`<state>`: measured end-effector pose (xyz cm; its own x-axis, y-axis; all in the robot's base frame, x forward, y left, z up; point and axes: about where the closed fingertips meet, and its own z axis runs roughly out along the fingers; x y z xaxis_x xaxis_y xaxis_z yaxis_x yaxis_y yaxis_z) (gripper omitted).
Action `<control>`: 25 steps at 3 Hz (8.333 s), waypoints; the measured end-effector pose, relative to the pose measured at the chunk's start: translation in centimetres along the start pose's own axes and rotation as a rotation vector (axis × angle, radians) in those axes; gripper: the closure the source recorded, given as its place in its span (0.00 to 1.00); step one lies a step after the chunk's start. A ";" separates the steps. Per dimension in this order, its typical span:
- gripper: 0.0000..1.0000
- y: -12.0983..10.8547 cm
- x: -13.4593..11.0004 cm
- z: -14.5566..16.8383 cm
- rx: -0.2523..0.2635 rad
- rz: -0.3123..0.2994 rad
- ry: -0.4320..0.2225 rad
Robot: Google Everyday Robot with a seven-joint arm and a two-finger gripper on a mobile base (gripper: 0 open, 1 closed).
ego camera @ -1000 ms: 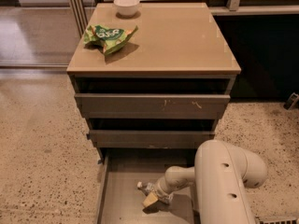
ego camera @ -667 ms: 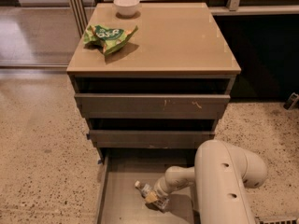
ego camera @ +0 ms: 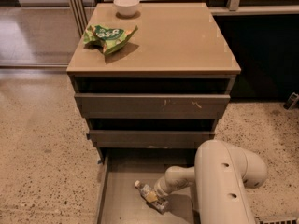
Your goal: Pick blue plastic bottle from bottom drawer and place on counter
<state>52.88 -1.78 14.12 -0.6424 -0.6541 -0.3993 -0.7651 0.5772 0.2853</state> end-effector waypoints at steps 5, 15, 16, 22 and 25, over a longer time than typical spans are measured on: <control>1.00 2.2 -4.2 -15.9 -0.224 -0.047 -0.280; 1.00 7.9 -13.8 -48.7 -0.357 -0.103 -0.431; 1.00 7.0 -15.2 -51.6 -0.308 -0.118 -0.456; 1.00 5.2 -21.7 -68.3 -0.379 -0.167 -0.627; 1.00 2.5 -26.3 -76.1 -0.304 -0.212 -0.725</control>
Offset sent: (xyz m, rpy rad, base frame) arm 0.0017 -0.0060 0.0311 0.1933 0.0758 -0.0528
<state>64.53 -20.36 91.66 -0.3739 -0.1953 -0.9067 -0.9129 0.2503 0.3225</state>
